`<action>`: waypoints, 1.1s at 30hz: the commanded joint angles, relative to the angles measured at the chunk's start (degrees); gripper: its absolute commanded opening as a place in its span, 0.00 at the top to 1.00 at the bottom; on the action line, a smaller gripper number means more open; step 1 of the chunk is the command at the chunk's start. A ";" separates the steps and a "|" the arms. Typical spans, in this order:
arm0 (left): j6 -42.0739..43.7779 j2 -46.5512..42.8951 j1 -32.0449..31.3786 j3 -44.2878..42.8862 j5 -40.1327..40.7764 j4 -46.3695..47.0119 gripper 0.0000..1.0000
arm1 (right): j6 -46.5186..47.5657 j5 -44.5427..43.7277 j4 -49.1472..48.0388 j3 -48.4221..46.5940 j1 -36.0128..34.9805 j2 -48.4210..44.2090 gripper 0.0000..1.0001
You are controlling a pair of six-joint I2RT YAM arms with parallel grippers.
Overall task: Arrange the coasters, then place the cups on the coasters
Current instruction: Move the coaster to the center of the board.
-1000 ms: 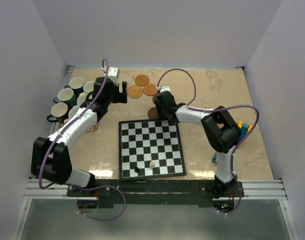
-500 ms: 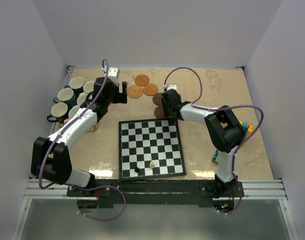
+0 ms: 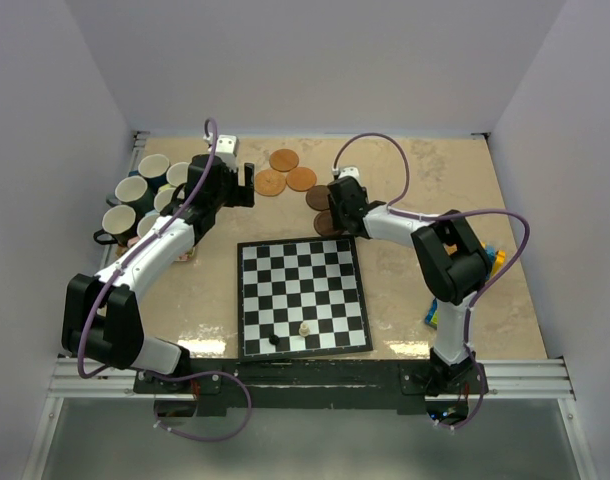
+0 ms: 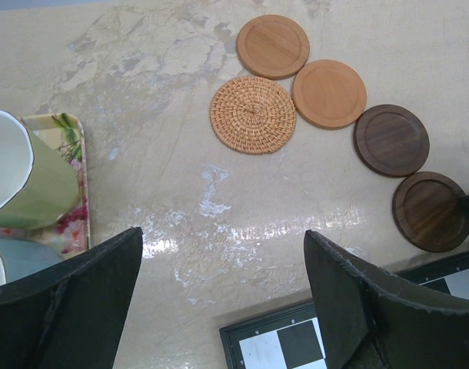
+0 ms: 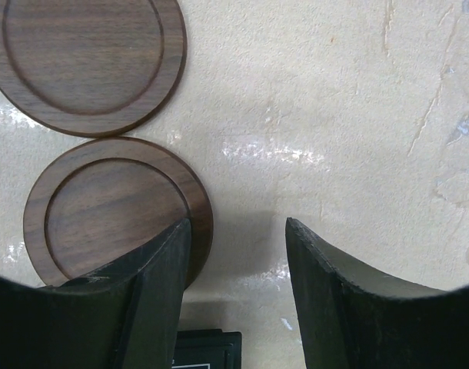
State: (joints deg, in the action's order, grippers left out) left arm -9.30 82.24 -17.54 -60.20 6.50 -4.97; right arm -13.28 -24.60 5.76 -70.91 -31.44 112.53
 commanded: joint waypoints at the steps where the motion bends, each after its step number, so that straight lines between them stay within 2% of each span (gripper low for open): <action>1: 0.95 -0.76 -0.04 -0.09 0.71 1.81 0.10 | 0.88 -3.08 2.50 1.13 1.03 -0.73 0.44; 33: 0.86 -0.32 -0.04 0.00 0.53 1.72 0.10 | 2.73 -4.76 1.98 0.51 5.25 -1.35 0.45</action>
State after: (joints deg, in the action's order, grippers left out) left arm -9.28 82.26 -17.54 -60.20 6.48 -4.95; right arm -11.53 -27.51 6.11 -70.67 -26.92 112.31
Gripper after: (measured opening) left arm 0.901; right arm 0.556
